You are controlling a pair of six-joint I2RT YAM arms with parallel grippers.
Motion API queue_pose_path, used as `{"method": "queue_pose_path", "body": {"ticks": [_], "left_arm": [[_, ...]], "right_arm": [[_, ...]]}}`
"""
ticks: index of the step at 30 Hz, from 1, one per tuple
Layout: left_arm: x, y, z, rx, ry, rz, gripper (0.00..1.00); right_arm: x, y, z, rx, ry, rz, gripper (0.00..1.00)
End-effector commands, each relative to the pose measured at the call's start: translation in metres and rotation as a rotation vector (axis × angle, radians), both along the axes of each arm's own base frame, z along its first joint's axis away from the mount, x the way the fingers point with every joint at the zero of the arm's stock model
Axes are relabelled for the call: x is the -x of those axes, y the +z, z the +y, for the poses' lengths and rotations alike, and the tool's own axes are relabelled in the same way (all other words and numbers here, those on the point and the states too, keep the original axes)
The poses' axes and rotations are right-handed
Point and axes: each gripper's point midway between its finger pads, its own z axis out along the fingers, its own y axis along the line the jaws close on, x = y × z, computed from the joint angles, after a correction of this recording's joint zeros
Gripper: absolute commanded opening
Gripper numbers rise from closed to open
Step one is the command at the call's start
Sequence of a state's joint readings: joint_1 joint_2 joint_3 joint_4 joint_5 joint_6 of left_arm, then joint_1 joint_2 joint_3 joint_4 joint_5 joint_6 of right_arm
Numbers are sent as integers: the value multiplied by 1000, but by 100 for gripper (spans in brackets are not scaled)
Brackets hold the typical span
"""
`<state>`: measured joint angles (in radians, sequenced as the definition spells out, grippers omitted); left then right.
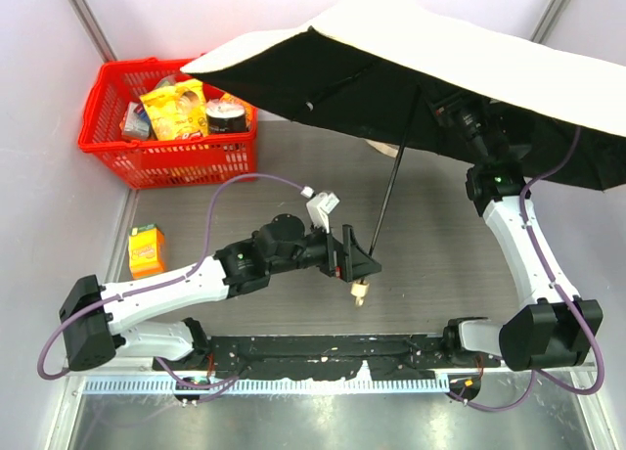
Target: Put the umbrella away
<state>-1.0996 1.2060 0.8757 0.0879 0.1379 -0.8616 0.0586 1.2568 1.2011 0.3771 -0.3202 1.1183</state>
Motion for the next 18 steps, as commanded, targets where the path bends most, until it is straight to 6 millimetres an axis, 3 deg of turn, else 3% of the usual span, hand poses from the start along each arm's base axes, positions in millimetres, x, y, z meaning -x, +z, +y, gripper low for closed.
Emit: {"method": "queue_pose_path", "body": {"ticks": [1, 4, 7, 14, 16, 18], "left_arm": [[-10, 48, -1, 53, 25, -96, 98], [-10, 40, -8, 13, 6, -77, 88], [-4, 23, -14, -6, -29, -26, 70], [16, 10, -20, -7, -92, 14, 49], [19, 8, -20, -8, -102, 20, 36], [19, 9, -18, -9, -97, 19, 12]], "right_arm": [[24, 36, -4, 4, -14, -149, 0], [25, 39, -6, 0, -24, -156, 0], [24, 44, -7, -6, -26, -165, 0], [17, 52, -7, 12, -35, -175, 0], [16, 56, -6, 22, -40, -180, 0], [13, 58, -8, 37, -51, -179, 0]]}}
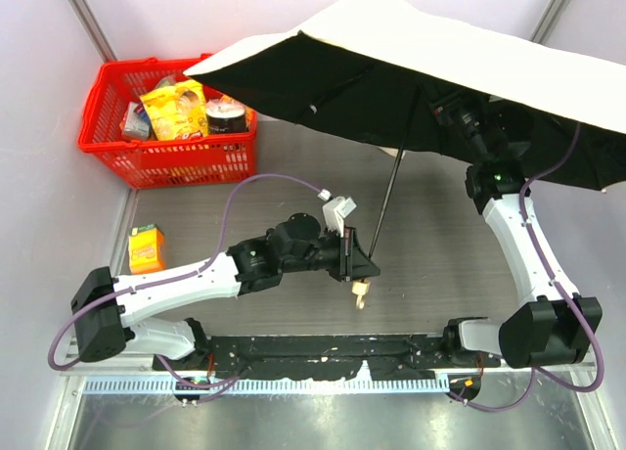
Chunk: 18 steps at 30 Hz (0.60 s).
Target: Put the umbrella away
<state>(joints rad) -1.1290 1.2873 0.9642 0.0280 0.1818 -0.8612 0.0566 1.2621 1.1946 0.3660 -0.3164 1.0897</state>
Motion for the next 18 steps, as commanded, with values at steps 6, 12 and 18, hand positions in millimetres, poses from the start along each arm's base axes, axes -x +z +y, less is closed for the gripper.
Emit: {"method": "queue_pose_path", "body": {"ticks": [6, 12, 18], "left_arm": [[-29, 28, 8, 29, 88, -102, 0], [-125, 82, 11, 117, 206, -154, 0], [-113, 103, -8, 147, 128, -188, 0]], "right_arm": [[-4, 45, -7, 77, -59, -76, 0], [40, -56, 67, 58, 219, 213, 0], [165, -117, 114, 28, 273, 305, 0]]}}
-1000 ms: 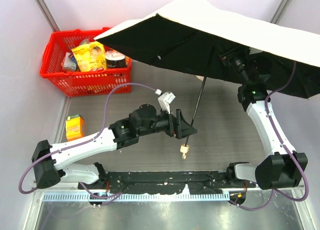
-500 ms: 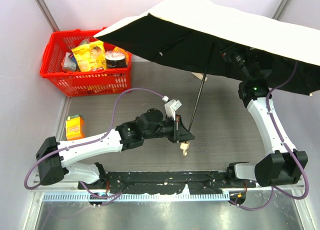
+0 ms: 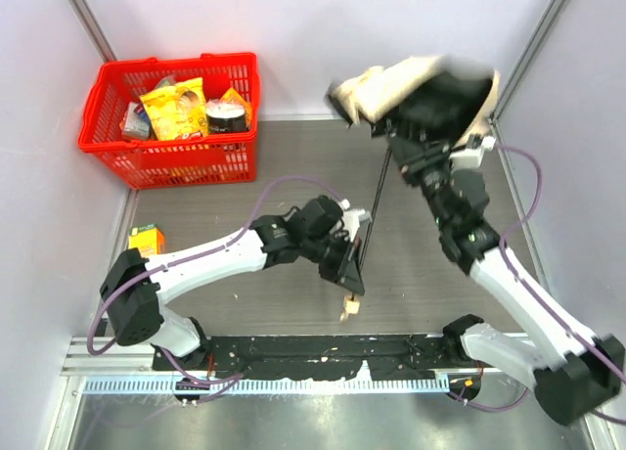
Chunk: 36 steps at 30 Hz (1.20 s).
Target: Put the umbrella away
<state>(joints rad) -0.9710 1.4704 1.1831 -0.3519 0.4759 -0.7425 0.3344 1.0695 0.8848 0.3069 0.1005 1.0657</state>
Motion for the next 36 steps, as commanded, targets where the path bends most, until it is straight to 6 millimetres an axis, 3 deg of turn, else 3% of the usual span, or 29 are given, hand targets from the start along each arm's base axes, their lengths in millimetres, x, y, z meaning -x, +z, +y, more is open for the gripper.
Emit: {"method": "queue_pose_path", "body": {"ticks": [1, 3, 6, 8, 9, 10, 13, 18, 21, 23, 24, 26, 29, 33, 34, 35, 36], "left_arm": [[-91, 143, -23, 404, 264, -364, 0], [-84, 140, -25, 424, 253, -342, 0], [-74, 138, -23, 449, 250, -318, 0], [-68, 138, -18, 469, 257, -305, 0], [-66, 137, -16, 470, 258, -300, 0], [-64, 136, -12, 467, 263, -301, 0], [-61, 125, -3, 436, 275, -304, 0], [-46, 91, 5, 381, 250, -269, 0], [-39, 75, 9, 366, 251, -238, 0], [-36, 65, 12, 363, 256, -216, 0], [-35, 60, 12, 355, 260, -211, 0], [-33, 48, 11, 331, 263, -196, 0], [-25, 35, 3, 322, 238, -167, 0], [-14, 24, -8, 311, 208, -147, 0], [-12, 23, -9, 309, 207, -146, 0], [-10, 20, -10, 307, 205, -142, 0], [-9, 19, -12, 306, 202, -136, 0]], "right_arm": [[127, -33, 69, 86, 367, 154, 0], [122, -31, 64, 133, 332, 160, 0], [120, -41, 78, 80, 385, 196, 0], [122, -61, 92, 37, 445, 241, 0], [120, -84, 94, 38, 445, 290, 0], [119, -86, 96, 30, 449, 279, 0], [117, -110, 86, 80, 402, 288, 0], [103, -106, 61, 205, 288, 205, 1], [82, -107, 37, 202, 264, 239, 17], [71, -120, 14, 195, 214, 313, 34], [66, -125, 5, 197, 191, 345, 49], [58, -138, -11, 215, 151, 406, 64], [45, -147, -22, 211, 133, 434, 67], [14, -150, -22, 203, 132, 423, 67], [2, -132, -22, 198, 119, 365, 67], [-6, -139, -21, 190, 117, 382, 67], [-14, -128, -18, 175, 130, 337, 66]]}}
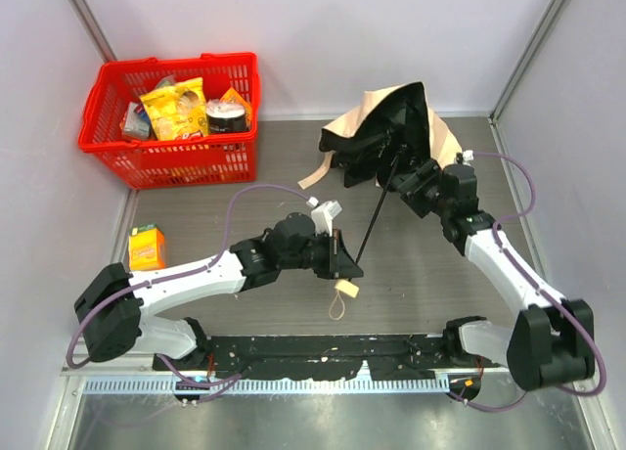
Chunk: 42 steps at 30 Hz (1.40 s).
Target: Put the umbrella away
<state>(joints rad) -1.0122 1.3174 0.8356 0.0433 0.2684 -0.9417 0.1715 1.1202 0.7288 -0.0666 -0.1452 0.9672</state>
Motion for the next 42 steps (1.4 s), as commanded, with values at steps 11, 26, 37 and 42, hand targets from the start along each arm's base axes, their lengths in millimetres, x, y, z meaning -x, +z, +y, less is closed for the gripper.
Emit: {"method": "queue_pose_path", "body": {"ticks": [11, 26, 37, 42], "left_arm": [[1, 42, -24, 166, -30, -135, 0], [6, 42, -25, 169, -47, -130, 0], [11, 38, -27, 154, -61, -120, 0], [14, 35, -30, 143, -56, -119, 0]], "right_arm": [[-56, 84, -16, -4, -116, -252, 63], [-87, 94, -16, -6, -146, -211, 48], [-104, 71, -25, 125, -156, -173, 42], [-113, 65, -27, 154, -154, -160, 27]]}}
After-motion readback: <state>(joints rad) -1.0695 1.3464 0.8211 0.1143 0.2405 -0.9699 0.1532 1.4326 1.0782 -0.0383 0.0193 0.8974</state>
